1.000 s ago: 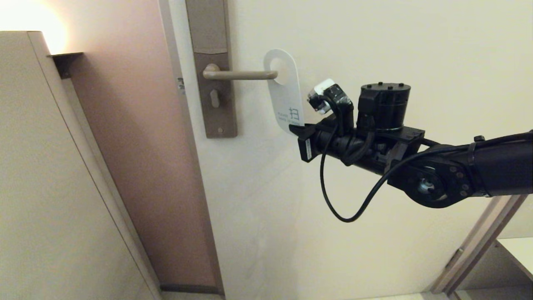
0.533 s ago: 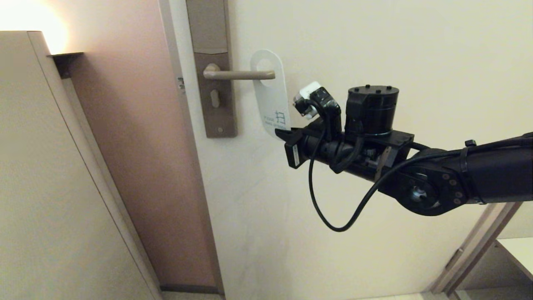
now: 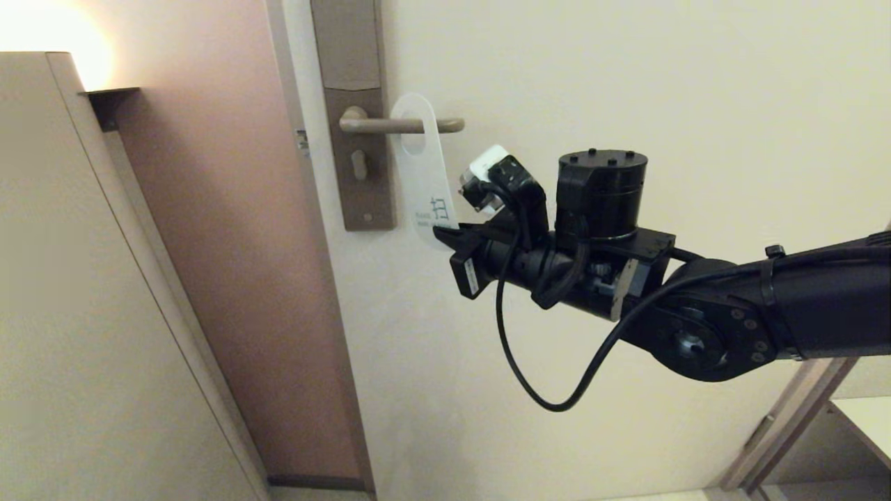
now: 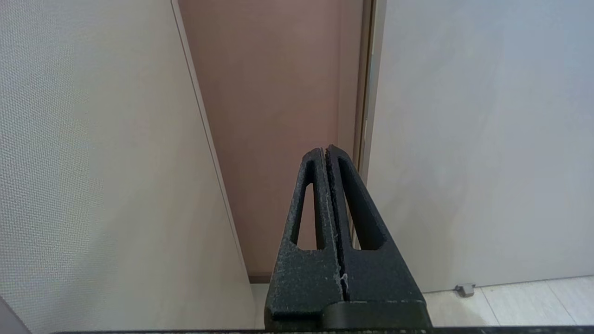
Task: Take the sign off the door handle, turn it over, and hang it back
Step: Hang the sign back with the other side facing out
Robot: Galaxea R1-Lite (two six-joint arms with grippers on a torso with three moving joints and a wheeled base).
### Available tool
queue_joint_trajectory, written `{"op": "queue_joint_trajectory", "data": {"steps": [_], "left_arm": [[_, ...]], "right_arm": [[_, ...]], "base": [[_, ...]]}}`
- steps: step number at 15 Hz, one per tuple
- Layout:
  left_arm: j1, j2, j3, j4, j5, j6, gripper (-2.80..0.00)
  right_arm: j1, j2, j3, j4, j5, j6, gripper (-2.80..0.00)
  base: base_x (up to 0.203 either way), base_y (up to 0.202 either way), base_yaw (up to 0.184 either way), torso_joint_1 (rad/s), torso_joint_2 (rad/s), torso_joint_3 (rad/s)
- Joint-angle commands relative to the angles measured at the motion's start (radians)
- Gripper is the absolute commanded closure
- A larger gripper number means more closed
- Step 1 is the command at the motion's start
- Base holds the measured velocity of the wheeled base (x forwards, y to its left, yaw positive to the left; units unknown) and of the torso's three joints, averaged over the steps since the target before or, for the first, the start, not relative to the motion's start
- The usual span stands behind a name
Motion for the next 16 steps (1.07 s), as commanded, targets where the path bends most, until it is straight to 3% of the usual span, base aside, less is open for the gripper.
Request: {"op": "queue_joint_trajectory", "data": {"steps": [1,9,10,16], "left_arm": [[0.001,0.001,0.0,0.0,0.0,0.0,0.0],[0.001,0.001,0.0,0.0,0.0,0.0,0.0],[0.001,0.001,0.0,0.0,0.0,0.0,0.0],[0.001,0.001,0.0,0.0,0.0,0.0,0.0]], "right_arm": [[0.016,-0.001,0.0,-0.003,0.001,-0.002,0.0],[0.024,-0.001,0.001,-0.003,0.002,-0.024,0.0],[0.024,-0.002,0.001,-0.003,0.003,-0.024,-2.8],[0.024,-0.01,0.009,-0.003,0.005,-0.022,-2.8]], "base": [[0.0,0.0,0.0,0.0,0.0,0.0],[0.0,0.0,0.0,0.0,0.0,0.0],[0.0,0.0,0.0,0.0,0.0,0.0],[0.0,0.0,0.0,0.0,0.0,0.0]]}}
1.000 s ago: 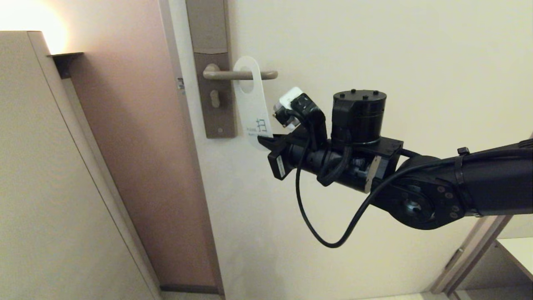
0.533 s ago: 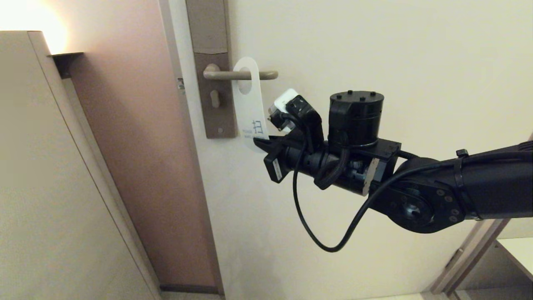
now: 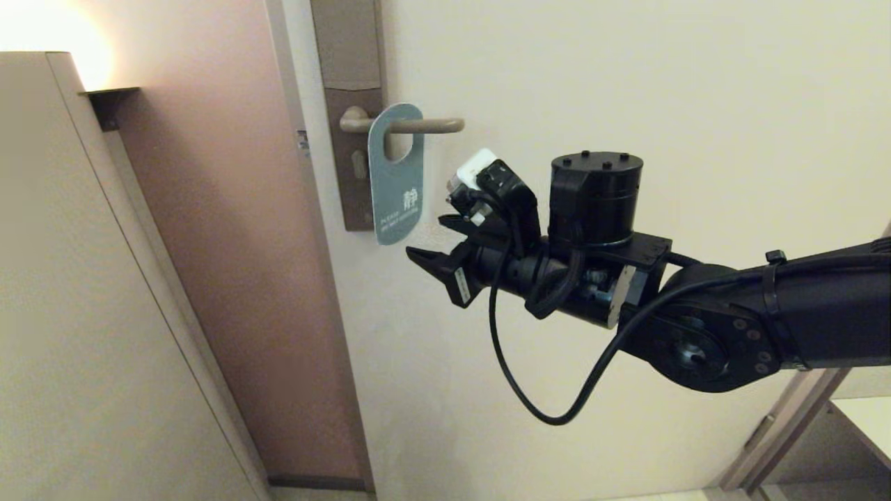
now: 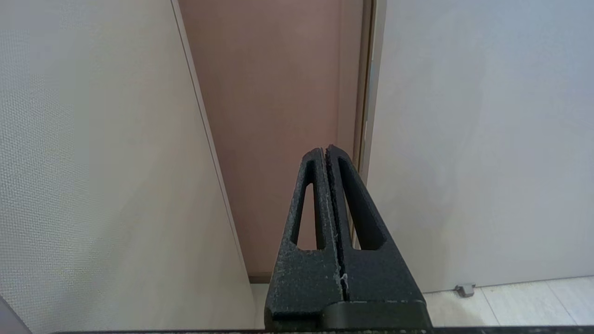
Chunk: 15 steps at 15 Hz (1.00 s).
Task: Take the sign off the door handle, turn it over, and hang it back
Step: Hang the sign back with the other side facing out
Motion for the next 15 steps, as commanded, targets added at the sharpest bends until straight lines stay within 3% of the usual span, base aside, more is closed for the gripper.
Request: {"op": "queue_joint_trajectory", "data": {"steps": [1,8,15], "left_arm": [[0.0,0.001,0.0,0.0,0.0,0.0,0.0],[0.0,0.001,0.0,0.0,0.0,0.0,0.0],[0.0,0.001,0.0,0.0,0.0,0.0,0.0]], "right_arm": [[0.0,-0.007,0.005,-0.004,0.0,-0.001,-2.8],[-0.006,-0.076,0.032,0.001,0.01,0.006,-2.8],[-0.078,-0.094,0.04,-0.001,0.063,0.006,-2.8]], "base": [[0.0,0.0,0.0,0.0,0.0,0.0],[0.0,0.0,0.0,0.0,0.0,0.0],[0.0,0.0,0.0,0.0,0.0,0.0]]}}
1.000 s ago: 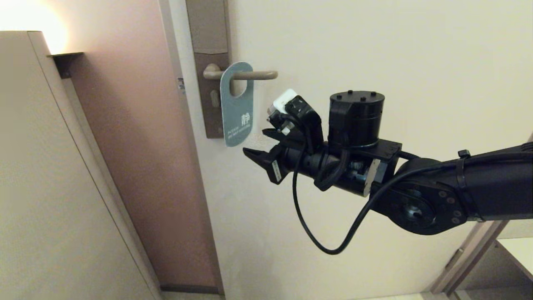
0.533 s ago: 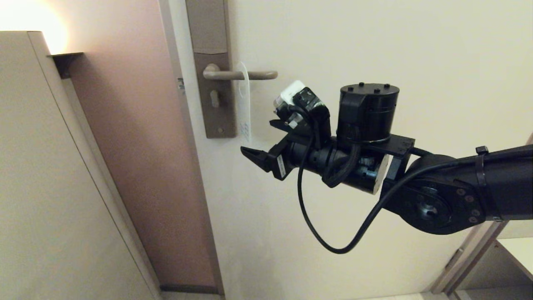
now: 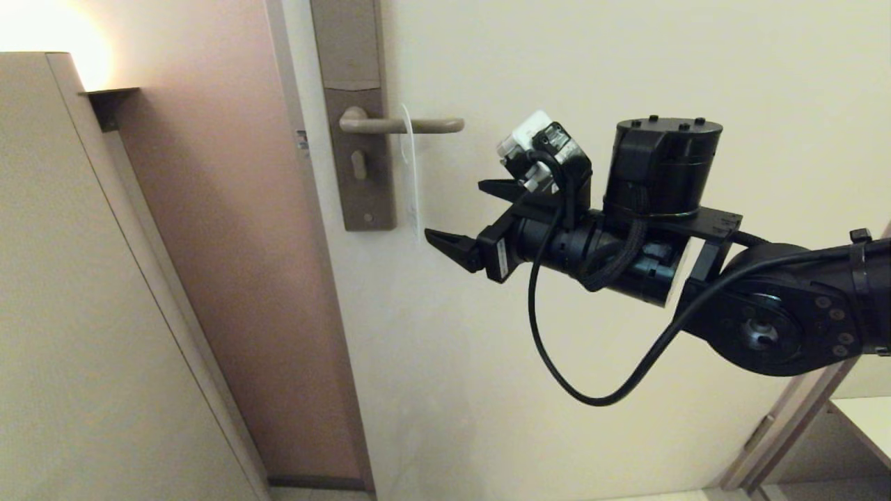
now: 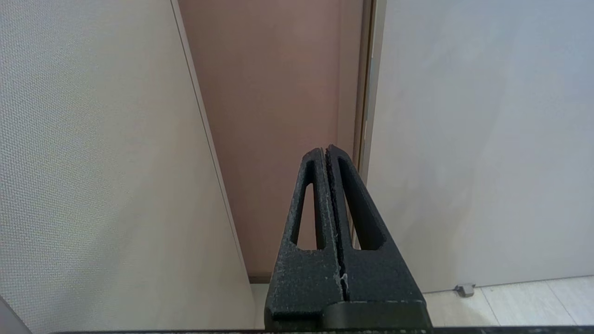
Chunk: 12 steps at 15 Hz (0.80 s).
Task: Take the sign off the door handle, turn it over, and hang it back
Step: Hang the sign back with the other side facing out
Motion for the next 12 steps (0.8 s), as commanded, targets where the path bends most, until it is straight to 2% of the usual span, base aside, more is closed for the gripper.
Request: {"op": "queue_joint_trajectory", "data": {"steps": [1,4,5,12], "left_arm": [[0.001,0.001,0.0,0.0,0.0,0.0,0.0],[0.0,0.001,0.0,0.0,0.0,0.0,0.0],[0.001,0.001,0.0,0.0,0.0,0.0,0.0],[0.0,0.001,0.0,0.0,0.0,0.0,0.0]], "right_arm": [[-0.015,0.005,-0.001,-0.004,0.009,-0.002,-2.8],[-0.023,0.005,0.002,-0.007,0.027,-0.001,-2.8],[-0.023,0.007,-0.003,-0.007,0.042,-0.003,0.0],[-0.023,0.023,-0.007,-0.047,0.039,-0.006,0.0]], "base": [[0.0,0.0,0.0,0.0,0.0,0.0],[0.0,0.0,0.0,0.0,0.0,0.0],[0.0,0.0,0.0,0.0,0.0,0.0],[0.0,0.0,0.0,0.0,0.0,0.0]]}}
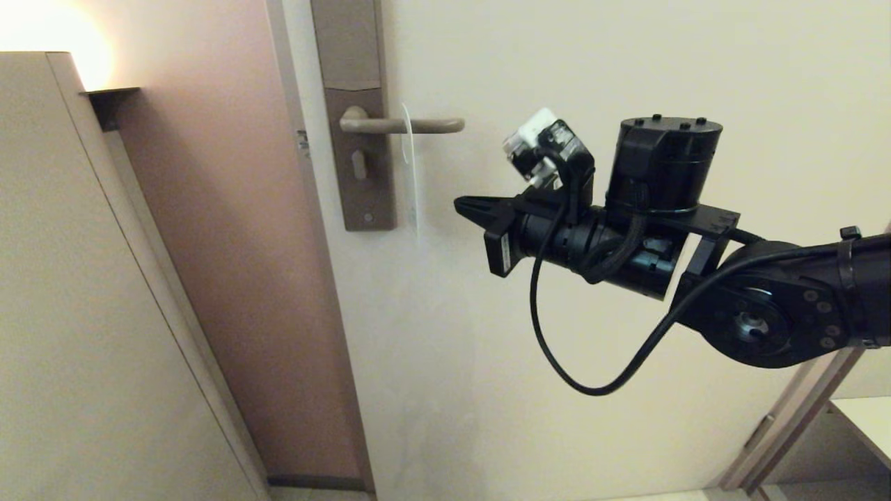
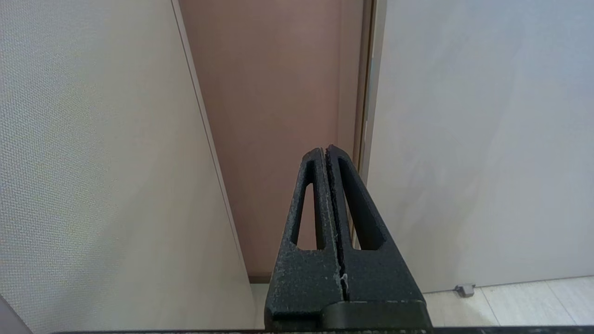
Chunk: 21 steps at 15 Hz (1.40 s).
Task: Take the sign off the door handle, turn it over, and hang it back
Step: Hang the sign back with the other side facing out
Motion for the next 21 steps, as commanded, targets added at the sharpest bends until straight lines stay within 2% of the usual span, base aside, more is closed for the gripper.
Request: {"op": "queue_joint_trajectory", "data": {"steps": [1,6,13,21], "left_arm": [[0.001,0.001,0.0,0.0,0.0,0.0,0.0],[0.001,0.001,0.0,0.0,0.0,0.0,0.0],[0.001,0.001,0.0,0.0,0.0,0.0,0.0],[0.0,0.001,0.0,0.0,0.0,0.0,0.0]], "right_arm": [[0.001,0.016,0.0,-0.038,0.001,-0.001,0.0],[0.001,0.046,-0.023,-0.118,-0.004,-0.002,0.0],[0.011,0.156,-0.135,-0.184,-0.004,-0.01,0.0],[0.066,0.282,-0.293,-0.248,-0.001,-0.011,0.0]], "base": [[0.0,0.0,0.0,0.0,0.0,0.0],[0.0,0.0,0.0,0.0,0.0,0.0],[0.0,0.0,0.0,0.0,0.0,0.0],[0.0,0.0,0.0,0.0,0.0,0.0]]}}
